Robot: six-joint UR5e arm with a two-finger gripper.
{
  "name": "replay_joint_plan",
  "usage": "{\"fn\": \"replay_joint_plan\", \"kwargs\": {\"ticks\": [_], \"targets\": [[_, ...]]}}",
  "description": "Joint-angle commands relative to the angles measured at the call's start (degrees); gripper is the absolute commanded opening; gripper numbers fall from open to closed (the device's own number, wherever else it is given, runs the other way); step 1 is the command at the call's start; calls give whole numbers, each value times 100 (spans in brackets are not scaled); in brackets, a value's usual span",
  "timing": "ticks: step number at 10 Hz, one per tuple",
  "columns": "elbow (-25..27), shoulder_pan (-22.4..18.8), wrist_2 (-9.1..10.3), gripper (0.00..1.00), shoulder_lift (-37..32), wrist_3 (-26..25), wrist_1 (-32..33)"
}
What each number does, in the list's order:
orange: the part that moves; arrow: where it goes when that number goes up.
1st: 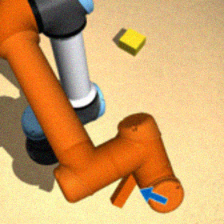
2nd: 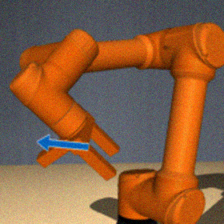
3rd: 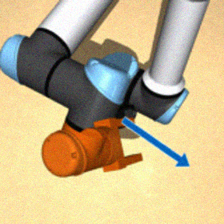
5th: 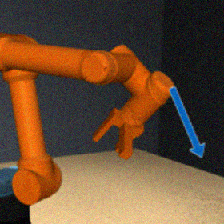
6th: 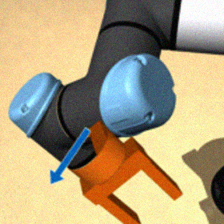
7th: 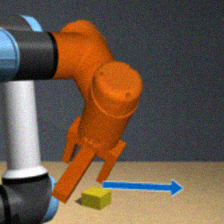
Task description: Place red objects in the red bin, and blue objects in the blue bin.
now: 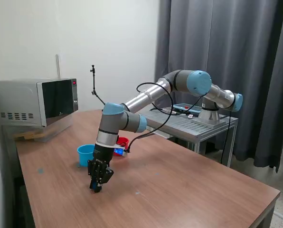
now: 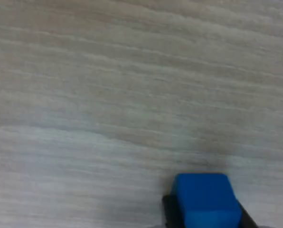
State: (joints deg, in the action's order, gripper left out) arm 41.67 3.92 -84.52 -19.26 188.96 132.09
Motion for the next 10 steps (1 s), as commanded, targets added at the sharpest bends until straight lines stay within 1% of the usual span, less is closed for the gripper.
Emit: {"fn": "replay_joint_plan", "kwargs": {"ticks": [1,3,5,6,8,10], "targets": [[25,-5,-29,0,-94,0,-8],[209,-5,-47,0,-401,-61,-26],[621,-14,-47,0,-875,-70,-52],[710,-14,-47,0,-1025,-70,-61],[825,47,-56,0,-1402,-61,-358],[843,56,-56,0,-1632,-61,-447]]}}
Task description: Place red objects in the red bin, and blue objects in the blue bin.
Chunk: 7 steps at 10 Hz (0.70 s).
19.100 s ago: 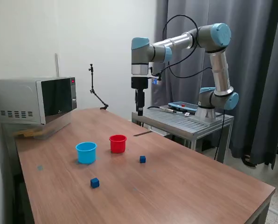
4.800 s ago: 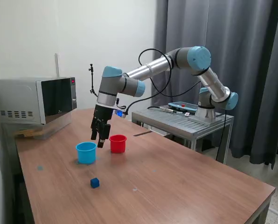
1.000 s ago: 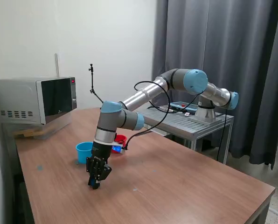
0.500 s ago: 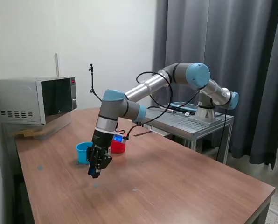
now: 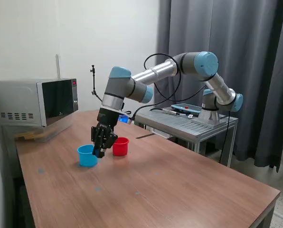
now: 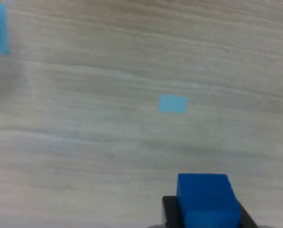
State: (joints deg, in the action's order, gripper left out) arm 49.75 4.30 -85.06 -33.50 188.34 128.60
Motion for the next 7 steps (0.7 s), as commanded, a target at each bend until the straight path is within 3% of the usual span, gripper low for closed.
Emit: {"fn": "replay_joint_plan", "kwargs": {"ticks": [1,3,7], "targets": [[44,26,-2,0,-262,-8,-159],[61,96,-124,0,-271,-52,-160],[61,728,-125,0,-254,-96,-151]]}}
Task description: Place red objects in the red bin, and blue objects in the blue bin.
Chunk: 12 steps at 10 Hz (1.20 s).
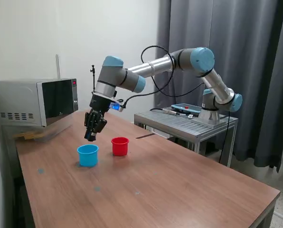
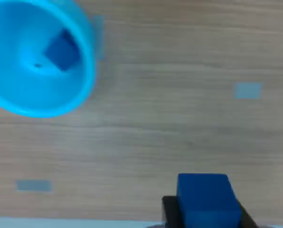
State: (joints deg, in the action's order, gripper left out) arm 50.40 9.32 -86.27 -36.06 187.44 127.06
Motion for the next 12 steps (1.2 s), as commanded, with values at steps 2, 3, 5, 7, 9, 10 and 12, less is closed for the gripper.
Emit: {"fn": "replay_joint_plan", "kwargs": {"ticks": [2,3,5,7,9,10,12], "targets": [[-21,386,14,0,38,-6,12],[-21,395,14,0,64,-15,21],[-21,448,22,0,90,-15,21],[-4,597,31,0,90,-6,21],[5,624,31,0,91,-6,21],[5,633,40,0,91,-6,21],[5,642,58,0,91,-6,21]]}}
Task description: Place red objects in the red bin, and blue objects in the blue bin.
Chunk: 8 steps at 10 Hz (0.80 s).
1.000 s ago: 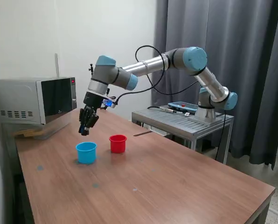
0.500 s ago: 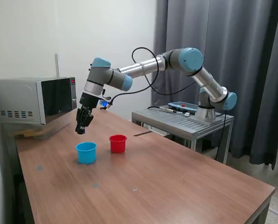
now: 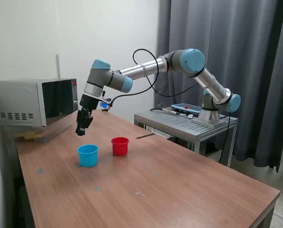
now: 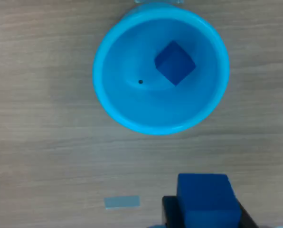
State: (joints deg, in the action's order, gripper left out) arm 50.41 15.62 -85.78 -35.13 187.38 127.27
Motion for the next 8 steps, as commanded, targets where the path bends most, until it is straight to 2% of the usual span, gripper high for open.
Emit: {"fn": "replay_joint_plan", "kwargs": {"ticks": [1,5,8], "targets": [[30,11,9,0,6,0,0],[408,2,-26,0,-12,0,-9],[461,-6,-35,0,-29,0,-9]]}}
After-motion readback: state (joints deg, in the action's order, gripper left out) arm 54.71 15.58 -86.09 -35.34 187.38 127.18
